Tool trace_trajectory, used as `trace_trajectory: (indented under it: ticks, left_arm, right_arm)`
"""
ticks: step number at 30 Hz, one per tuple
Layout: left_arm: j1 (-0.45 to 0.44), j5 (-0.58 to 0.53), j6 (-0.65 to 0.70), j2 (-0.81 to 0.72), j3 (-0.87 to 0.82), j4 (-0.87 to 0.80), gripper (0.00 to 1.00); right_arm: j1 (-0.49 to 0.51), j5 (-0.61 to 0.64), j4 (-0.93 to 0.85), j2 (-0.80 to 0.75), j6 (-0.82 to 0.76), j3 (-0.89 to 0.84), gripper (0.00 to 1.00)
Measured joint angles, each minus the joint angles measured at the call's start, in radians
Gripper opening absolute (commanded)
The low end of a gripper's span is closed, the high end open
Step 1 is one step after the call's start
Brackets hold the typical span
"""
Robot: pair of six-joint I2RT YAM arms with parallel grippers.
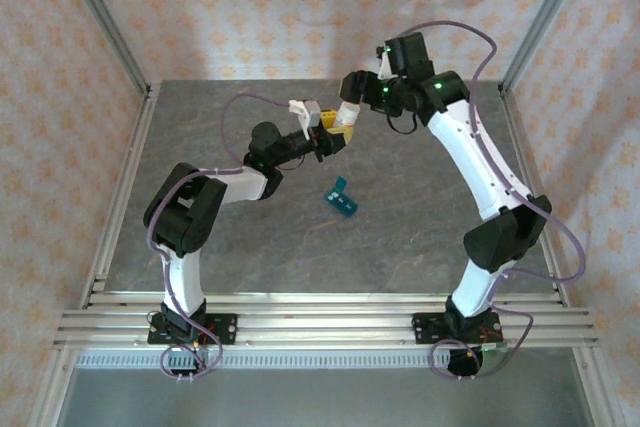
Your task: Sort the pills into containers
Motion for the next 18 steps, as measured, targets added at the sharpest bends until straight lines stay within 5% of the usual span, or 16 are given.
trace_trajectory:
  ticks: [10, 18]
  left_arm:
    - [0.000, 0.000, 0.000, 0.000, 0.000, 0.007, 0.00]
    - [0.000, 0.000, 0.000, -0.002, 0.000, 0.006, 0.00]
  right_arm:
    - [-0.056, -0.241, -0.136, 0.072, -0.277, 0.195, 0.76]
    - [-0.056, -0.263, -0.201, 0.158, -0.324, 0.218, 0.71]
